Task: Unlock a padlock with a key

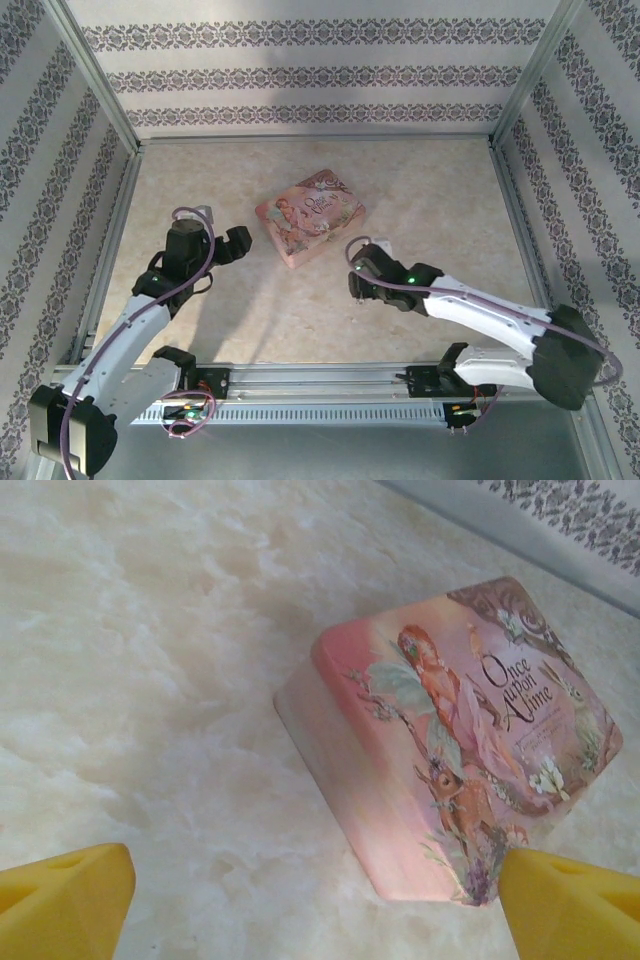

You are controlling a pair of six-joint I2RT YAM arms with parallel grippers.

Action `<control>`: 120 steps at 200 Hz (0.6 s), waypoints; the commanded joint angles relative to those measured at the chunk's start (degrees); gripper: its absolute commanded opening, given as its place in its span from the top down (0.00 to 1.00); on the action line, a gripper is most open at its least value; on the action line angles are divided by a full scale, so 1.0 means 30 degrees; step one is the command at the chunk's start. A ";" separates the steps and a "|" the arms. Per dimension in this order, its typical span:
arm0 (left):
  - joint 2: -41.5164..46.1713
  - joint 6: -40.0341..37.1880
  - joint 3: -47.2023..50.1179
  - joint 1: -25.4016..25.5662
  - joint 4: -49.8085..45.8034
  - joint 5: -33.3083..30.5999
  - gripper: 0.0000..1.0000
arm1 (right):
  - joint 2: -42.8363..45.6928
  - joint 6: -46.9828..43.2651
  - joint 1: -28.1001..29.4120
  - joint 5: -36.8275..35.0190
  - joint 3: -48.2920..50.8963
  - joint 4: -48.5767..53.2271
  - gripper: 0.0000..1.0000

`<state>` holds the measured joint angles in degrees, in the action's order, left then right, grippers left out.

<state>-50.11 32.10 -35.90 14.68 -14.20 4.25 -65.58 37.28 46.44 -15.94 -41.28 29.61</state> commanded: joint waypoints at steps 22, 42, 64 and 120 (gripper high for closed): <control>0.1527 -0.0592 0.0800 -0.0386 -0.0006 -0.2254 0.00 | 0.3429 -0.3342 -0.3166 -0.0925 0.0017 0.0414 0.26; 0.2123 -0.1170 0.0987 -0.0466 -0.0189 -0.3210 0.01 | 0.4785 -0.4884 -0.5082 -0.0455 0.0106 -0.0244 0.19; 0.2784 -0.2004 0.1256 -0.0532 -0.0277 -0.4404 0.01 | 0.5755 -0.6547 -0.7582 0.0392 0.0313 -0.1255 0.12; 0.3797 -0.4614 0.2949 -0.0833 0.1615 -0.8517 0.01 | 0.6304 -0.7914 -1.3317 0.3383 0.2863 -0.6012 0.01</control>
<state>-39.51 24.45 -29.41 13.41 -13.47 -13.69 -46.89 16.47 11.33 -11.00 -36.71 19.81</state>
